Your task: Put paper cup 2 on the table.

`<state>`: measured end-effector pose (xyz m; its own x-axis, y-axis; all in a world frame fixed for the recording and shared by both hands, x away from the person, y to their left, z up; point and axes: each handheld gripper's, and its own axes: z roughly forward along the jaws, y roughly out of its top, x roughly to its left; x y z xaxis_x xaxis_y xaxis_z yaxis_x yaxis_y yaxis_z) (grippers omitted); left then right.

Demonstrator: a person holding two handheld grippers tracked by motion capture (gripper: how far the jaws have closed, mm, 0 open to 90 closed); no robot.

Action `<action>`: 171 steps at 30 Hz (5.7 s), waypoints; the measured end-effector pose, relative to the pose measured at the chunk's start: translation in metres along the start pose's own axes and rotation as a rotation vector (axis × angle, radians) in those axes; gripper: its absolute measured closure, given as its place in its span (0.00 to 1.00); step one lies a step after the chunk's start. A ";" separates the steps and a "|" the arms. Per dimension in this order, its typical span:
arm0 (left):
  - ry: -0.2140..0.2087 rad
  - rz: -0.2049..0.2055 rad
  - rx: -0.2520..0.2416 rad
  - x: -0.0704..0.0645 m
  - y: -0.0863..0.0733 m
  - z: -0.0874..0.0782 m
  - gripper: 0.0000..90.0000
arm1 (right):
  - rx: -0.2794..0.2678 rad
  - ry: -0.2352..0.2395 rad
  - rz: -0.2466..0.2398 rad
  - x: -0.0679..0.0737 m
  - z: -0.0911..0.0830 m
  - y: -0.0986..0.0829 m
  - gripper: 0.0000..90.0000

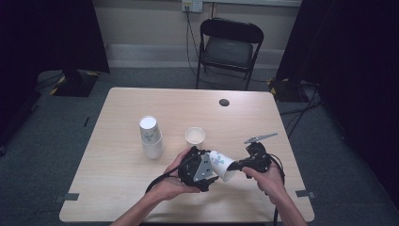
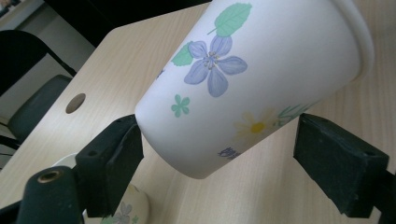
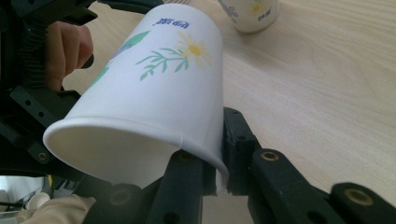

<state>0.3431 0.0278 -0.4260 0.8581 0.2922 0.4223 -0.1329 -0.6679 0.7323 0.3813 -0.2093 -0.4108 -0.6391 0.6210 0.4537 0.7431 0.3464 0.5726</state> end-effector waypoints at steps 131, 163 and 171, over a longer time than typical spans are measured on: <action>0.056 -0.647 -0.116 0.054 -0.017 0.100 0.28 | -0.274 -0.119 0.007 -0.015 -0.032 -0.035 0.45; 0.037 -0.606 -0.068 0.052 -0.015 0.100 0.18 | -0.270 -0.118 0.009 -0.014 -0.031 -0.036 0.44; 0.052 -0.585 -0.059 0.053 -0.016 0.097 0.17 | -0.269 -0.117 0.009 -0.014 -0.030 -0.036 0.44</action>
<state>0.4391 -0.0126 -0.4668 0.7717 0.6349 -0.0363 0.3265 -0.3465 0.8794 0.3580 -0.2519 -0.4170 -0.5938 0.7058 0.3863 0.6593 0.1516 0.7364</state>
